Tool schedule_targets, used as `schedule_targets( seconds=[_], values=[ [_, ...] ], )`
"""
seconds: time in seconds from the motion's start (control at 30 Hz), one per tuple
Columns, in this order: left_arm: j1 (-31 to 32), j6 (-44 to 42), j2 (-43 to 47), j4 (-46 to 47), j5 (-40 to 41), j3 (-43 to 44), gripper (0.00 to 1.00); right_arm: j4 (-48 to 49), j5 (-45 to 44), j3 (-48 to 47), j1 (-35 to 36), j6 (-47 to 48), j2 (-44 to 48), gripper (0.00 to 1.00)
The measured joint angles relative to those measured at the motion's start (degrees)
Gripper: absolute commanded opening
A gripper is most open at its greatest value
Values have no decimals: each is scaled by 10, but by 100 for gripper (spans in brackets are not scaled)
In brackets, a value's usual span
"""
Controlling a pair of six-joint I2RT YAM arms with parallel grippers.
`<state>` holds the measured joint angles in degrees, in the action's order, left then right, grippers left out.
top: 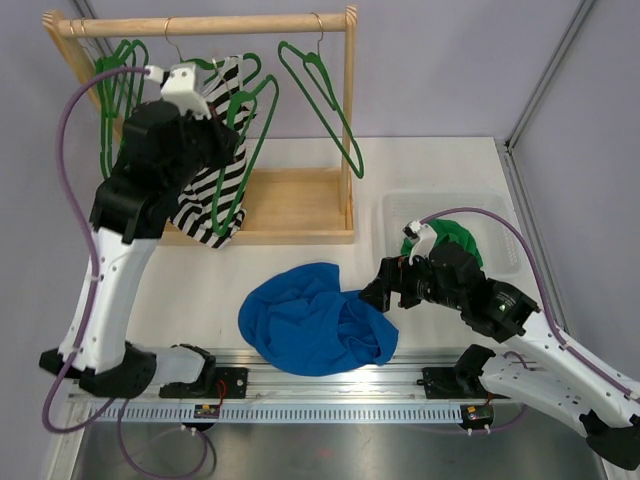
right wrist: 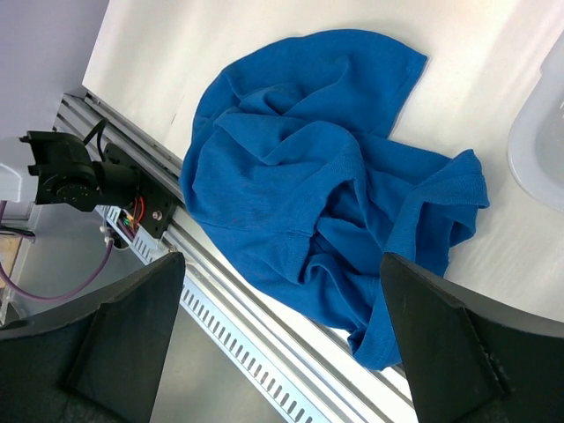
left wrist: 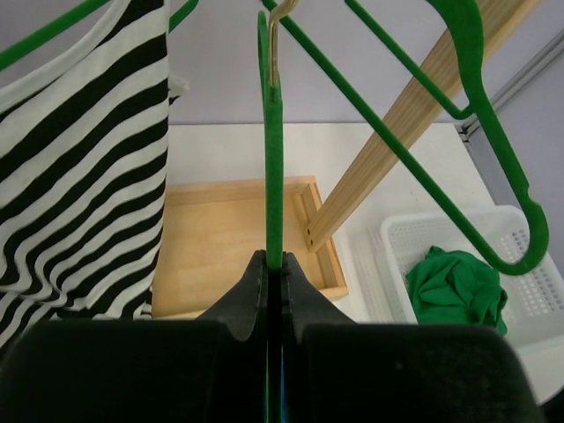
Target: Remove the tank top from the hanger
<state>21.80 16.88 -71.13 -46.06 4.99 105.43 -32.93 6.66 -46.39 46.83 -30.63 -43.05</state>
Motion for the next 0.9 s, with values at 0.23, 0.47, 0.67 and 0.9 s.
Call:
schedule_targets(
  seconds=[0.23,0.47,0.67,0.9],
  values=[
    [31,-47,-159,6,43,158,0,-2,1,0,0,3,21,100],
    [57,-90,-254,30,76,275,0,0,6,3,0,7,23,100],
    [57,-113,-301,52,83,306,0,11,21,12,0,7,12,99],
    [68,-126,-349,49,90,307,0,25,36,33,0,7,7,99]
  ],
)
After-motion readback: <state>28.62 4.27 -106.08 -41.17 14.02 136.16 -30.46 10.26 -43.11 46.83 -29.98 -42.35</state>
